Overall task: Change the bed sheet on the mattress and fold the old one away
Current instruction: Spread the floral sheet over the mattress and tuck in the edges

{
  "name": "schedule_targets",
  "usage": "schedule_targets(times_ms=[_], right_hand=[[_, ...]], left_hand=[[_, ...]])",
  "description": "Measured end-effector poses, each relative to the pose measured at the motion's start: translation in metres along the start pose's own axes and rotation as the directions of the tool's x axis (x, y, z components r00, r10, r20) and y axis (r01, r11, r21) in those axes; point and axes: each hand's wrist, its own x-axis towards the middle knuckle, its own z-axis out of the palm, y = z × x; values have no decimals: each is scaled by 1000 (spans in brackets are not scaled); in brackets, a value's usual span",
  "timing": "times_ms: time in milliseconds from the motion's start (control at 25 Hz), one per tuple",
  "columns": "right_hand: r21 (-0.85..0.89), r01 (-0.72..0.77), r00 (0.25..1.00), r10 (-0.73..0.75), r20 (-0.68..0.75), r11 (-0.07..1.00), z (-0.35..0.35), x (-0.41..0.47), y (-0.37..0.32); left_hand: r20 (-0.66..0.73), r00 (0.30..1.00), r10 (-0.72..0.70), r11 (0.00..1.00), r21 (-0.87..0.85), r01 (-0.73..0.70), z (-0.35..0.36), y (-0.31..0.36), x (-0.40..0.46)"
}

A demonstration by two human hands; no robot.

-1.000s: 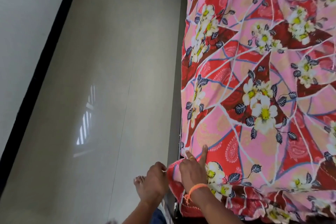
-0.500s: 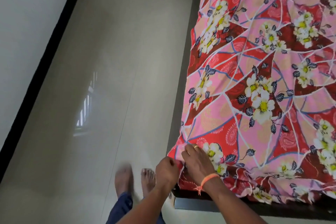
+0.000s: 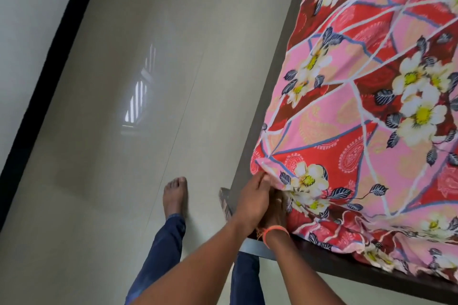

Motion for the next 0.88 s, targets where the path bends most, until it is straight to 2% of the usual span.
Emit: schedule_targets(times_ms=[80, 160, 200, 240, 280, 360, 560, 680, 760, 880], right_hand=[[-86, 50, 999, -51, -4, 995, 6, 7, 10], [-42, 96, 995, -97, -35, 995, 9, 7, 17], [-11, 127, 987, -127, -96, 992, 12, 6, 26], [28, 175, 960, -164, -227, 984, 15, 8, 34], [36, 260, 902, -230, -364, 965, 15, 7, 37], [-52, 413, 811, -393, -433, 909, 20, 5, 44], [-204, 450, 811, -494, -314, 869, 11, 15, 41], [-203, 432, 851, -472, -232, 879, -7, 37, 25], [-145, 340, 918, -362, -161, 929, -33, 45, 20], [3, 129, 989, -128, 67, 992, -61, 63, 20]], left_hand=[[-24, 997, -77, 984, -163, 72, 18, -1, 15], [-59, 994, -96, 971, -225, 81, 31, -5, 29], [-77, 992, -96, 970, -231, 76, 36, -7, 33], [-89, 991, -102, 966, -248, 77, 40, -8, 35], [-88, 989, -119, 954, -287, 89, 41, -8, 36], [-72, 979, -191, 914, -376, 151, 40, -2, 39], [-5, 959, -284, 865, -432, 254, 31, 19, 56], [25, 956, -292, 862, -425, 275, 38, 28, 62], [40, 952, -304, 875, -384, 295, 39, 36, 63], [2, 944, -330, 906, -280, 317, 37, 39, 63]])
